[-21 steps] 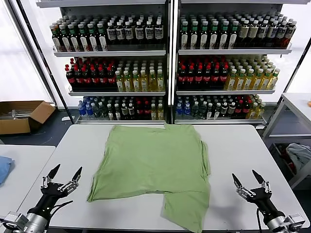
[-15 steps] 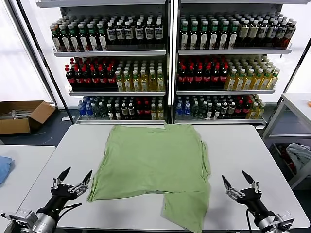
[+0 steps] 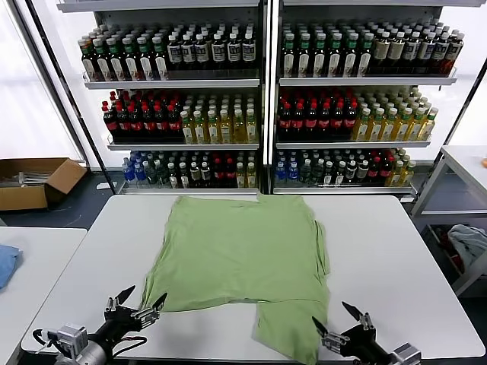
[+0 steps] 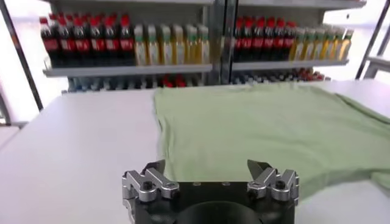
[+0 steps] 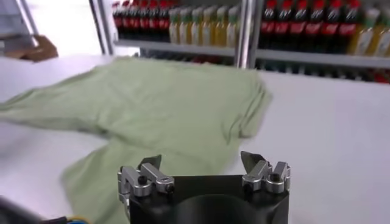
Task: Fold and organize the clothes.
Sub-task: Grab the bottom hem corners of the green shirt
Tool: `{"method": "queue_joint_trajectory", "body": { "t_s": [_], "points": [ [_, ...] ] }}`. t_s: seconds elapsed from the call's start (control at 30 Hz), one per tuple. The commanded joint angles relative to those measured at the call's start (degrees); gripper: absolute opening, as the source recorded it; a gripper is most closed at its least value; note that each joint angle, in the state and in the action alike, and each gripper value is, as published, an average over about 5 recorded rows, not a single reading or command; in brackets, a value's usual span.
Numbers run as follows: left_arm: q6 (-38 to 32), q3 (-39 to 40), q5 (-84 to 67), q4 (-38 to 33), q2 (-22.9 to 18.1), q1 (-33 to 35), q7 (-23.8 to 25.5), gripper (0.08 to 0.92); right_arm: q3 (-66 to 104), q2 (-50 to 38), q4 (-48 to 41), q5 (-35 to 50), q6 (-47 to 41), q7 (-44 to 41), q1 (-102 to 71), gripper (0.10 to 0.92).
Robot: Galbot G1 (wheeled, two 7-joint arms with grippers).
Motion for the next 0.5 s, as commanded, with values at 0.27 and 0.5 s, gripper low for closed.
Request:
{"method": "queue_joint_trajectory", "body": {
  "t_s": [0.27, 0.5],
  "points": [
    [2.87, 4.38, -3.54, 7.46, 3.18, -4.09, -6.61, 0.823, -5.64, -0.9, 0.94, -2.1, -3.97, 1.54, -0.98, 0.823],
    [2.15, 5.78, -2.75, 8.55, 3.04, -3.66, -5.98, 0.812, -6.27, -0.38, 0.17, -2.82, -3.56, 0.98, -1.24, 0.706]
  ]
}}
